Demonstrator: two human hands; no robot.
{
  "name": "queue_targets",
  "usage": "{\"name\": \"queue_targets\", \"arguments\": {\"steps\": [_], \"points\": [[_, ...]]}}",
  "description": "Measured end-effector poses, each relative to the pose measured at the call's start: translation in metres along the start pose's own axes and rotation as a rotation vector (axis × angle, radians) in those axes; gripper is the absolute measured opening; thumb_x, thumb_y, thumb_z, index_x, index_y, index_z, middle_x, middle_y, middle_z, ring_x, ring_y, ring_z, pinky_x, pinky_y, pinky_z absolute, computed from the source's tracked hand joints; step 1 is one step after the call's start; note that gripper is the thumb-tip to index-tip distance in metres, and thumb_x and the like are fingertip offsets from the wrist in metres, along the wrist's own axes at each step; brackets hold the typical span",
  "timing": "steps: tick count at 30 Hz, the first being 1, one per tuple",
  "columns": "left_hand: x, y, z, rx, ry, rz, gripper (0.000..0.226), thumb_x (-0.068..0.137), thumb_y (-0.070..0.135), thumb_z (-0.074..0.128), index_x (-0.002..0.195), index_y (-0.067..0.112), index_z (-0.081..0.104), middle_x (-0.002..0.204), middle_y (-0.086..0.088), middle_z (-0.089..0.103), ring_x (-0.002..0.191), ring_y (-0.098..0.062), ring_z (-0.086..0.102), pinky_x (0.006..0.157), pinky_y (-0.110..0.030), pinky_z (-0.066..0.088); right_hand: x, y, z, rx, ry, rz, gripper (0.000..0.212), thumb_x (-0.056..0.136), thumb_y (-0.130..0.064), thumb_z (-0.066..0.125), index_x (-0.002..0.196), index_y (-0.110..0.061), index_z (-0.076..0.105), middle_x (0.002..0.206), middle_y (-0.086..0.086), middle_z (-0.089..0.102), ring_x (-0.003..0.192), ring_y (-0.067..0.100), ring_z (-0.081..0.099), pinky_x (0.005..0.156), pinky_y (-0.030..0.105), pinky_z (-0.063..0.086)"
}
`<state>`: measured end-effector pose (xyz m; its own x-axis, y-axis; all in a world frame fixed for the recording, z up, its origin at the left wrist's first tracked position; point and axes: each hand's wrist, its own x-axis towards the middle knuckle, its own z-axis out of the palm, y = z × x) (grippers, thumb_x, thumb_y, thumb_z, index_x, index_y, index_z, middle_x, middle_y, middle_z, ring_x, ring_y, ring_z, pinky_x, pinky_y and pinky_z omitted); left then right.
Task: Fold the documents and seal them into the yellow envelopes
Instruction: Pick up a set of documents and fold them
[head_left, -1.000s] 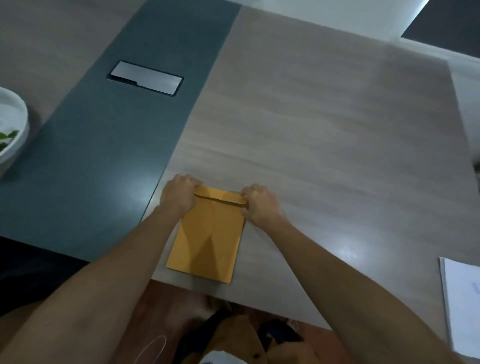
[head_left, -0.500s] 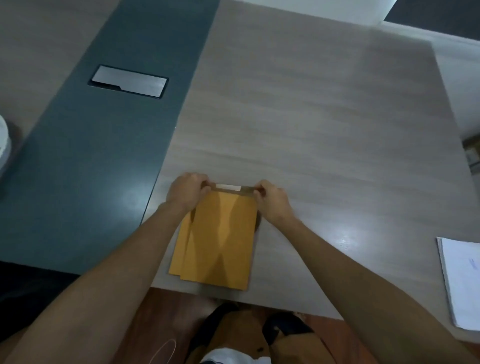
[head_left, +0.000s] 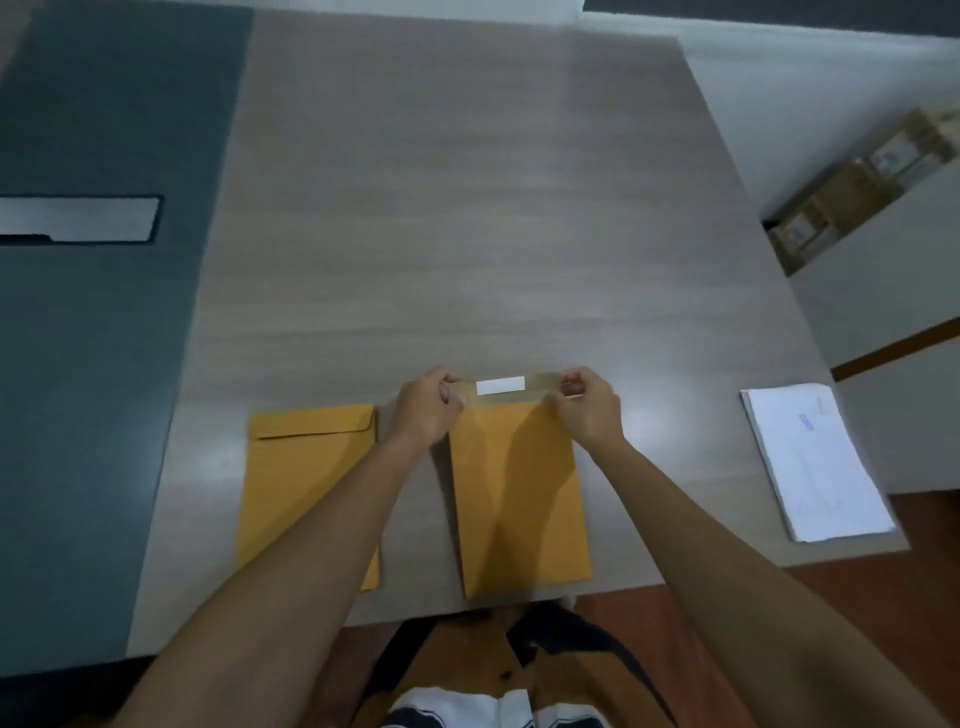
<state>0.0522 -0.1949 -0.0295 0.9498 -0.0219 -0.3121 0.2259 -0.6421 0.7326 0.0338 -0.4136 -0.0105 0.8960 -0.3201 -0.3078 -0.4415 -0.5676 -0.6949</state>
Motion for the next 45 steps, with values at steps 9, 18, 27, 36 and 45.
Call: {"name": "queue_targets", "arguments": {"steps": [9,18,27,36,45], "points": [[0.009,0.081,0.090,0.036,-0.022,0.019,0.046,0.087,0.014,0.069,0.131,0.013,0.055,0.119,-0.008,0.064,0.106,-0.024,0.060,0.091,-0.036,0.050,0.028,0.070,-0.081,-0.100,-0.044,0.062,0.012,0.086,-0.019,0.068,0.091,-0.010,0.061,0.075,-0.002,0.060,0.069,0.011,0.056,0.053,0.009,0.036],[-0.013,0.112,0.148,0.272,0.050,0.010,0.068,0.080,0.019,0.072,0.142,0.019,0.045,0.130,-0.006,0.046,0.126,-0.026,0.039,0.101,-0.037,0.039,0.059,0.101,-0.109,-0.170,-0.118,0.012,0.016,0.082,-0.020,0.071,0.087,-0.019,0.056,0.091,0.003,0.065,0.087,0.020,0.063,0.074,0.032,0.054],[-0.035,0.180,0.198,0.315,0.111,0.210,0.009,0.083,0.023,0.066,0.085,0.015,0.064,0.085,-0.002,0.064,0.088,-0.027,0.060,0.065,-0.035,0.042,0.069,0.133,-0.164,-0.085,-0.006,0.026,0.031,0.081,-0.035,0.068,0.106,-0.019,0.061,0.100,0.001,0.066,0.095,0.021,0.062,0.081,0.033,0.051],[-0.038,0.243,0.297,0.093,-0.129,0.042,0.030,0.082,0.023,0.064,0.108,0.012,0.072,0.104,-0.006,0.071,0.101,-0.025,0.064,0.087,-0.031,0.050,0.060,0.225,-0.261,-0.171,0.354,0.205,0.033,0.079,-0.027,0.074,0.110,-0.019,0.068,0.112,0.009,0.063,0.107,0.028,0.056,0.090,0.038,0.050],[-0.046,0.265,0.345,0.180,-0.179,-0.001,0.025,0.072,0.046,0.054,0.069,0.025,0.040,0.099,-0.001,0.052,0.087,-0.028,0.058,0.076,-0.044,0.054,0.047,0.286,-0.293,-0.316,0.274,0.340,0.068,0.070,-0.052,0.080,0.126,-0.020,0.058,0.124,0.006,0.053,0.115,0.025,0.047,0.096,0.042,0.045]]}}
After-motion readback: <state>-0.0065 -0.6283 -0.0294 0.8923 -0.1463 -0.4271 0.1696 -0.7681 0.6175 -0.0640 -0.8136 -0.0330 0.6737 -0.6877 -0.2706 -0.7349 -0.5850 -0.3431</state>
